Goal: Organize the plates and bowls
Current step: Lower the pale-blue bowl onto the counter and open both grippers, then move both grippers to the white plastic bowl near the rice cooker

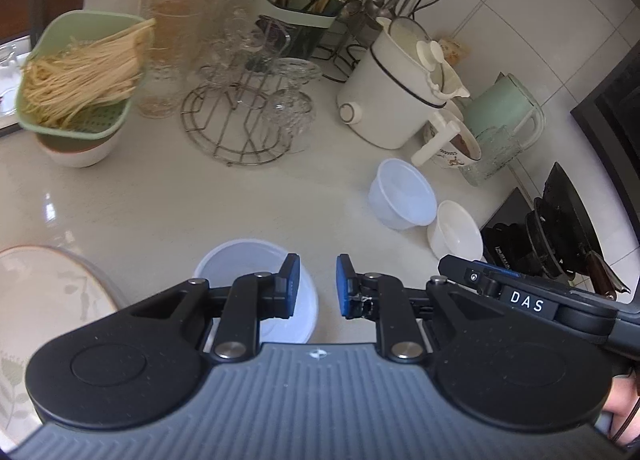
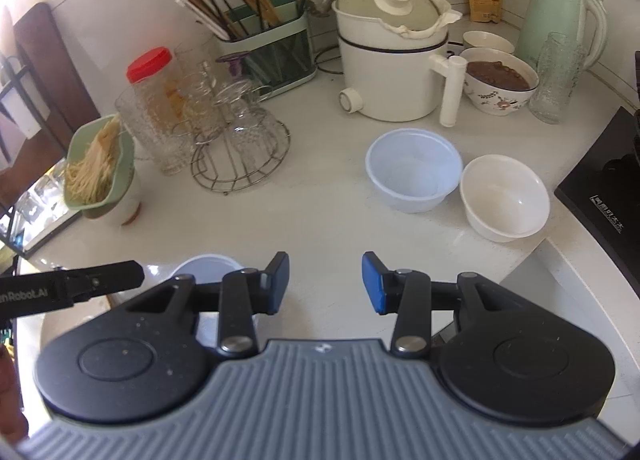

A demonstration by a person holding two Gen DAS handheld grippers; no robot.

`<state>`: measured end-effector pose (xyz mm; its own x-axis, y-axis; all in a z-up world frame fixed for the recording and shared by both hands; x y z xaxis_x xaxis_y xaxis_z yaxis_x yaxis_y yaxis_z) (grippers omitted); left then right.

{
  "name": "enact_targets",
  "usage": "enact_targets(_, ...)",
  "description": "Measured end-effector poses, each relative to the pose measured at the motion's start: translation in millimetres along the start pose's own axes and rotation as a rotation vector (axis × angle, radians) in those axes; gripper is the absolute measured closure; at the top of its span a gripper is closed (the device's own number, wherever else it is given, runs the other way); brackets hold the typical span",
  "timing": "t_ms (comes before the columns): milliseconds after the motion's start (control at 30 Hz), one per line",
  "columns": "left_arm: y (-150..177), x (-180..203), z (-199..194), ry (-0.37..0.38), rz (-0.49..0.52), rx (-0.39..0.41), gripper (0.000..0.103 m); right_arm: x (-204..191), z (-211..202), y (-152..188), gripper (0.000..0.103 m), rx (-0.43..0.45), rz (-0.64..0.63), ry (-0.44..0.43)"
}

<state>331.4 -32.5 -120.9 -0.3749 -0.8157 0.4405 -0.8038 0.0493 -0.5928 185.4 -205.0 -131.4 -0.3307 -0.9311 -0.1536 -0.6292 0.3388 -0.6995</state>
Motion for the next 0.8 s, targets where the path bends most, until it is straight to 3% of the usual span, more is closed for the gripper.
enact_targets(367, -22, 38, 67, 0.043, 0.027, -0.067, 0.082, 49, 23, -30, 0.061, 0.007, 0.042, 0.039)
enact_targets(700, -41, 60, 151, 0.079, -0.025, -0.146, 0.082, 90, 66, -58, 0.061, -0.051, 0.048, 0.060)
enact_targets(800, -48, 68, 172, 0.060, -0.010, -0.153, 0.076, 102, 77, -66, 0.061, -0.057, 0.040, 0.051)
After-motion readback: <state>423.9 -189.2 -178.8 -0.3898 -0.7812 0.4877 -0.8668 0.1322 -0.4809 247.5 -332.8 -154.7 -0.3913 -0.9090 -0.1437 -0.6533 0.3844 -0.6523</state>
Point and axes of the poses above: each gripper's, at about its wrist camera, not at the fingertips, and z roughly the way its jaws point, x to its right, y to its underside, the point moved 8 cm from there along z, roughly the way its jaws point, and after that the axes turned 5 degrees about x, right-handed, at the moved point
